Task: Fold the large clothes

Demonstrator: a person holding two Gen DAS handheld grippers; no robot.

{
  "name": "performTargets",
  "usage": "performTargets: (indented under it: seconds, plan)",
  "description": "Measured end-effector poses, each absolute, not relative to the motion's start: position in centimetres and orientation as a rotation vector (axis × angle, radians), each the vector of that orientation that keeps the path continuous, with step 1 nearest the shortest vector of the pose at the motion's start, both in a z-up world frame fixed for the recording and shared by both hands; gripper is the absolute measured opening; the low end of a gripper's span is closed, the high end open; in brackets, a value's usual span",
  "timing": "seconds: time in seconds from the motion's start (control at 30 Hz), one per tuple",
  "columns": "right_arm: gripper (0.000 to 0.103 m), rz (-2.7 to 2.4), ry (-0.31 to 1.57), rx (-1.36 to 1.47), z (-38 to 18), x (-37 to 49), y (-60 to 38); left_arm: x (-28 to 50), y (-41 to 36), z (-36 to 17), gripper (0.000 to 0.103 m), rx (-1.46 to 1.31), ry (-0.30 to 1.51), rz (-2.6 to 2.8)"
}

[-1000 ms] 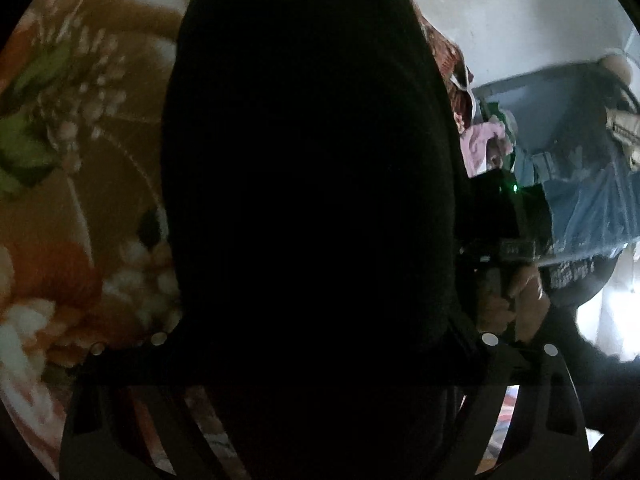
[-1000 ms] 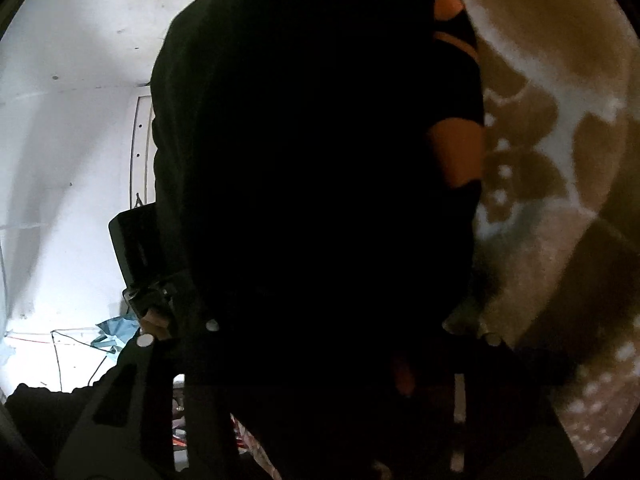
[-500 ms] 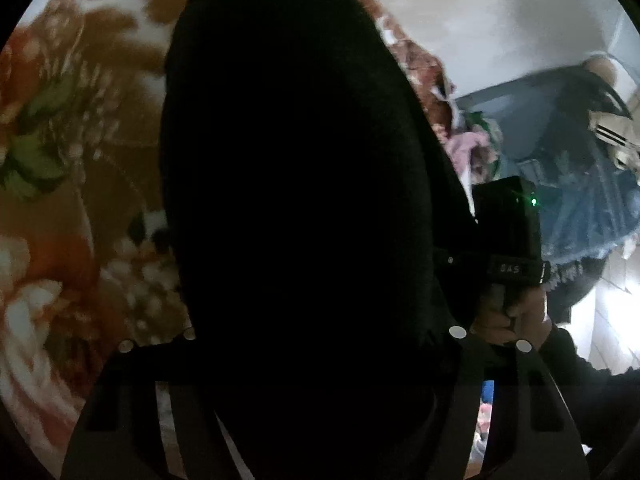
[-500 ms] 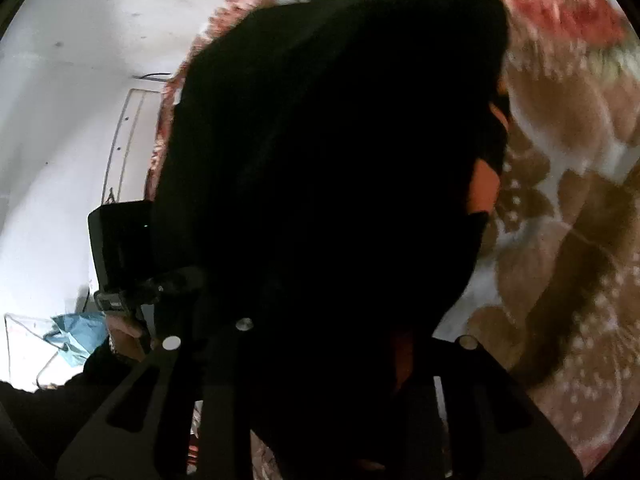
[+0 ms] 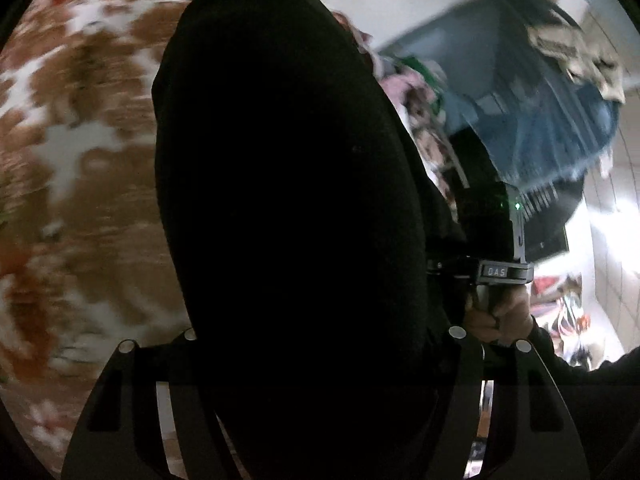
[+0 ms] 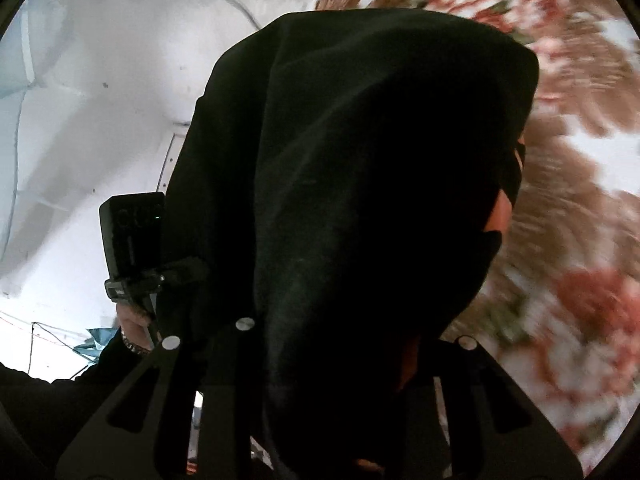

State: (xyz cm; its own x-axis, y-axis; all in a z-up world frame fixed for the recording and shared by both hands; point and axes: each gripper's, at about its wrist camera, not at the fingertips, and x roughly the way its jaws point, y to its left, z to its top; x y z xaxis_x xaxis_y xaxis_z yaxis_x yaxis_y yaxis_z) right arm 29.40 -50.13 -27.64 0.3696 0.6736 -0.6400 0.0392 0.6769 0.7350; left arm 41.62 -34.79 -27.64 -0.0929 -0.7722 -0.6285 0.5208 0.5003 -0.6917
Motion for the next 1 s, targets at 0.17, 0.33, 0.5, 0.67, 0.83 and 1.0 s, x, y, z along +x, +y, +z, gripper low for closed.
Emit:
performTargets:
  seconds: [0.17, 0.33, 0.5, 0.67, 0.83, 1.0]
  plan:
    - [0.028, 0.336, 1.063, 0.706, -21.6, 20.5, -58.1, 35.2, -46.4, -23.7, 0.067, -0.205, 1.232, -1.246]
    - [0.028, 0.131, 0.985, 0.694, -14.4, 11.2, -67.5, 29.6, -57.9, -19.8, 0.067, -0.156, 1.220, -1.459]
    - [0.028, -0.119, 0.883, 0.734, -9.8, 0.2, -74.7, 24.7, -69.7, -17.9, 0.067, -0.040, 1.243, -1.744]
    - [0.028, -0.319, 0.812, 0.815, -9.6, -7.8, -81.9, 19.7, -80.5, -18.5, 0.067, 0.109, 1.307, -1.981]
    - [0.028, -0.453, 0.746, 0.903, -11.7, -14.0, -85.2, 16.7, -88.2, -20.7, 0.068, 0.213, 1.397, -2.134]
    - [0.029, -0.480, 0.740, 1.032, -22.0, -16.7, -86.3, 16.4, -90.7, -30.8, 0.070, 0.404, 1.507, -2.170]
